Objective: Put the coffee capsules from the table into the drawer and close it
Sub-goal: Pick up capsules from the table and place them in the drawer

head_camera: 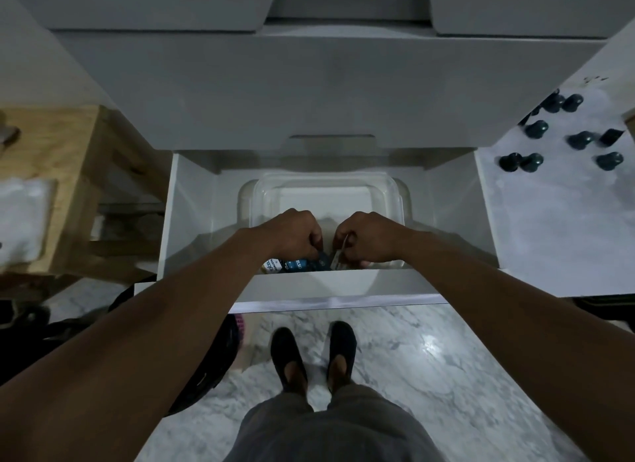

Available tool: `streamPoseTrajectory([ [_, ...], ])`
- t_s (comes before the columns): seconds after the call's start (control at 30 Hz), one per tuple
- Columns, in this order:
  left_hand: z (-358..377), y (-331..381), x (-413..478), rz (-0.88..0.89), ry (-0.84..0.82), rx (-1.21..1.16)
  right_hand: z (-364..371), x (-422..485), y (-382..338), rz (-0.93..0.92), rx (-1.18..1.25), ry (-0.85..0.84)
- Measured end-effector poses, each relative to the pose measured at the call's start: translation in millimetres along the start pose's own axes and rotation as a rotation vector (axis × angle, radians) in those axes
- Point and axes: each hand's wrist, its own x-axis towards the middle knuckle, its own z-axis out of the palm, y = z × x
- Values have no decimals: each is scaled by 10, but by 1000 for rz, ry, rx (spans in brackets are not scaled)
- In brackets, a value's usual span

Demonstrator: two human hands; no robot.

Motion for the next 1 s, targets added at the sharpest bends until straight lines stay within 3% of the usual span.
streamPoseTrajectory([
  [0.23, -9, 47, -54, -70, 45, 35, 17, 62, 19, -26, -4, -3],
  [0.33, -31, 97, -93, -124, 171, 77, -54, 57, 53, -42, -60, 171],
  [0.5, -94, 357, -296, -163, 519, 249, -261, -244, 68, -10, -162, 485],
  [0.67, -193, 812, -617, 49, 791, 420, -362, -859, 118, 1, -255, 816],
  [0.8, -156, 1224, -855, 230, 931, 522, -278, -1474, 229, 122, -227, 1033],
  [1.0, 83, 1897, -958, 393, 937, 483, -147, -2211, 576, 243, -169, 1083],
])
